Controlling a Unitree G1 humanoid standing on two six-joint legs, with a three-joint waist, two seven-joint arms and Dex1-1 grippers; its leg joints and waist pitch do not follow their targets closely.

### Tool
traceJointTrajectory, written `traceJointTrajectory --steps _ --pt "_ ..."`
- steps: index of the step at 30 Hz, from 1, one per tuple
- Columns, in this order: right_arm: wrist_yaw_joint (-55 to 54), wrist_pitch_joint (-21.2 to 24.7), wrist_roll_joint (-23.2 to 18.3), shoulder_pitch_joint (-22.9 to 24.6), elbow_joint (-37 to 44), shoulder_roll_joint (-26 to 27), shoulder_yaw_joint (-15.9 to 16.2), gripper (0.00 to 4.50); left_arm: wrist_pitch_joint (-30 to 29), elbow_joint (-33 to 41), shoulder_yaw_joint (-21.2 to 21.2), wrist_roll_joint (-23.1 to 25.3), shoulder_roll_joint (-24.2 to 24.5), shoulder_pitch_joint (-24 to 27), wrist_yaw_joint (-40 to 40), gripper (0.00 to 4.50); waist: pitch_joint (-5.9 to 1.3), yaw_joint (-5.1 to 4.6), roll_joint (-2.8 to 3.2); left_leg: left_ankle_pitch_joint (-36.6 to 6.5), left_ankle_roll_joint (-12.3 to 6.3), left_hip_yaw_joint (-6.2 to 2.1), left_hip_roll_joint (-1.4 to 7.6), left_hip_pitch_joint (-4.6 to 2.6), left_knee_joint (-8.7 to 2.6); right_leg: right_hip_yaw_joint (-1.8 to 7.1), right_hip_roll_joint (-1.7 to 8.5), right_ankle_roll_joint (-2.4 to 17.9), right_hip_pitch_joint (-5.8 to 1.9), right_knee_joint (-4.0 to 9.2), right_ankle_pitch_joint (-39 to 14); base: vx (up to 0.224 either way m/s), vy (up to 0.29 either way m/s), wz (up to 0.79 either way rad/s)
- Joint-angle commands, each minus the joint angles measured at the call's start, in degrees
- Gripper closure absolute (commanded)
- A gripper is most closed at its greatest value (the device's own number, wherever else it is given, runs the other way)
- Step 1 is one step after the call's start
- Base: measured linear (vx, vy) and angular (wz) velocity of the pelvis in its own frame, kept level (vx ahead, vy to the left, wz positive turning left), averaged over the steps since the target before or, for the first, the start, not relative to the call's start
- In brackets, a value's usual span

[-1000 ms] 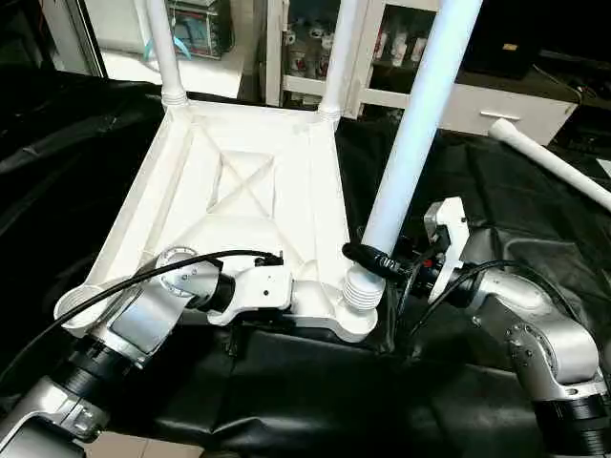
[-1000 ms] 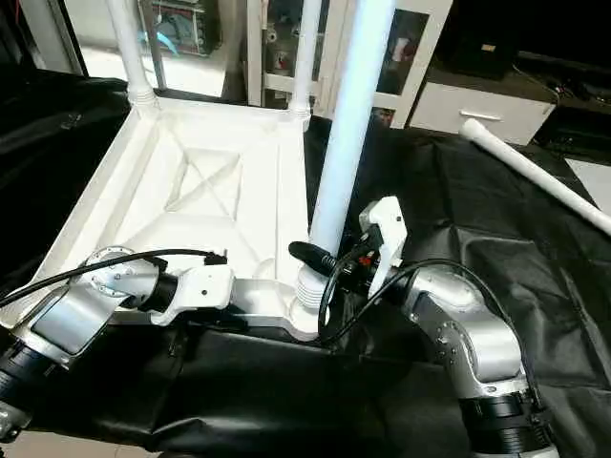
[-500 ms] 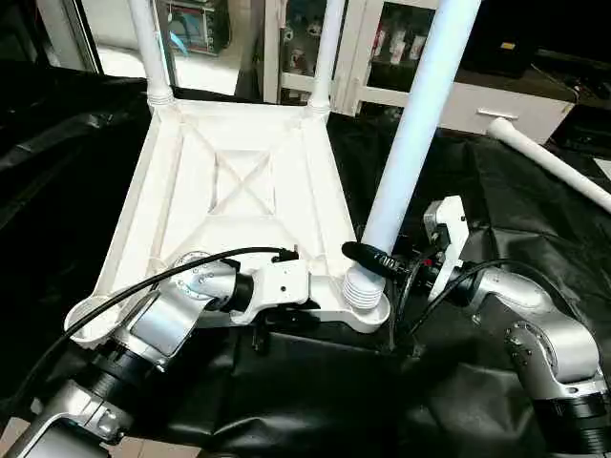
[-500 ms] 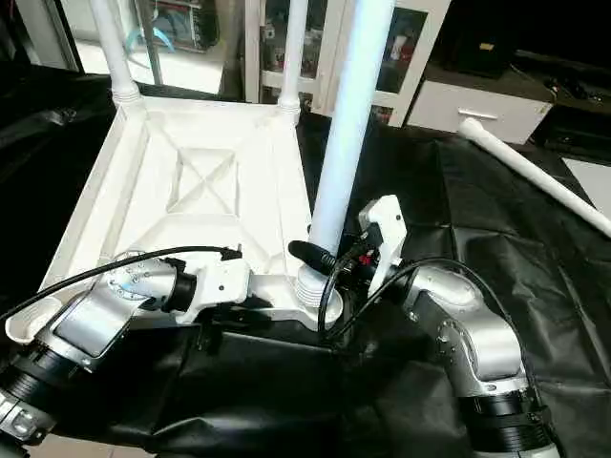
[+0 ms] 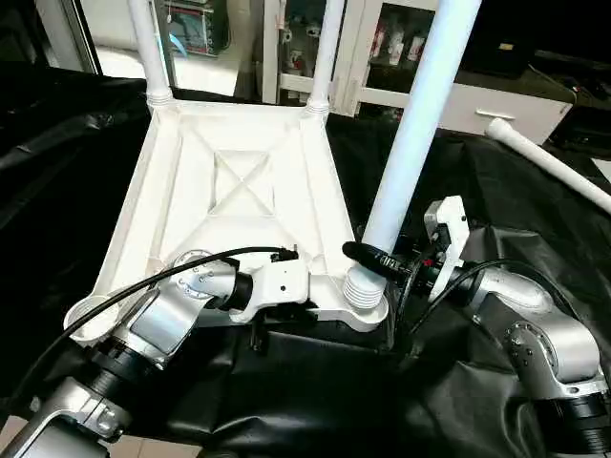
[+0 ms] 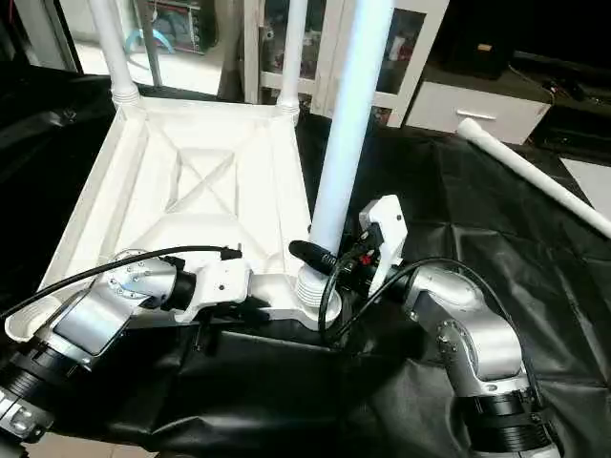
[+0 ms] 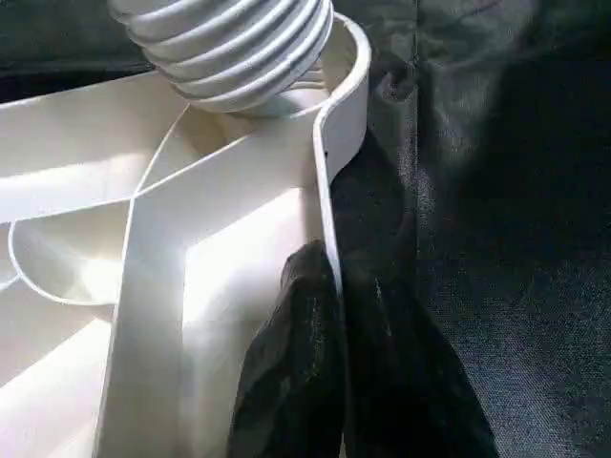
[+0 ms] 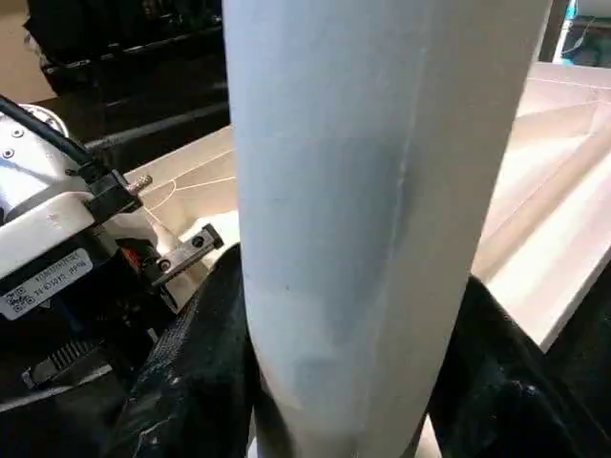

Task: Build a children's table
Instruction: Insert table leg to table base

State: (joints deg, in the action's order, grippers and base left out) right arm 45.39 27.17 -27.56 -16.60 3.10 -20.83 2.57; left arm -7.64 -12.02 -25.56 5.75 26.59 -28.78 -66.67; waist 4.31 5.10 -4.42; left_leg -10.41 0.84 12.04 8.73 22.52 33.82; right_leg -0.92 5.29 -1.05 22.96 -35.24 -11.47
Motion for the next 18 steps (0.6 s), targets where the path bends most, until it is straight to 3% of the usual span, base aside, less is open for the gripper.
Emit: traceJointTrajectory --steps 1,6,14,18 --pt "-0.25 0.11 -0.11 -1.02 -0.13 -0.62 -1.32 2.68 -0.52 -1.35 -1.71 1.74 1.02 0.97 -0.51 4.47 -2.97 -0.05 0.07 -13.16 0.83 -2.07 4.58 -2.28 -4.85 1.76 3.51 11.27 -0.92 4.10 -10.37 0.000 0.000 0.00" --pt "0.13 0.59 -0.24 -1.01 -0.54 -1.32 -1.64 2.68 0.01 0.52 -2.74 1.32 3.28 2.26 -3.75 4.47 -2.65 -0.16 -0.01 -15.65 2.00 -2.30 4.67 -2.30 -5.23 1.76 3.59 9.87 -0.64 4.44 -14.84 0.000 0.000 0.00" --pt "1.49 2.07 -1.09 -0.55 -0.63 -1.90 -1.20 2.68 -0.13 1.23 -3.42 1.31 3.98 2.50 -4.66 4.50 -2.55 -0.19 -0.16 -14.02 1.68 -2.15 4.58 -2.30 -5.18 1.75 3.42 10.17 -0.62 4.13 -11.20 0.000 0.000 0.00" --pt "1.94 3.56 -1.19 -0.33 0.58 -1.88 0.69 2.68 0.14 0.84 -3.78 1.77 3.97 1.91 -4.48 4.50 -2.43 -0.18 -0.15 -15.25 1.98 -2.19 4.63 -2.35 -5.29 1.82 3.52 10.03 -0.55 4.36 -13.07 0.000 0.000 0.00"
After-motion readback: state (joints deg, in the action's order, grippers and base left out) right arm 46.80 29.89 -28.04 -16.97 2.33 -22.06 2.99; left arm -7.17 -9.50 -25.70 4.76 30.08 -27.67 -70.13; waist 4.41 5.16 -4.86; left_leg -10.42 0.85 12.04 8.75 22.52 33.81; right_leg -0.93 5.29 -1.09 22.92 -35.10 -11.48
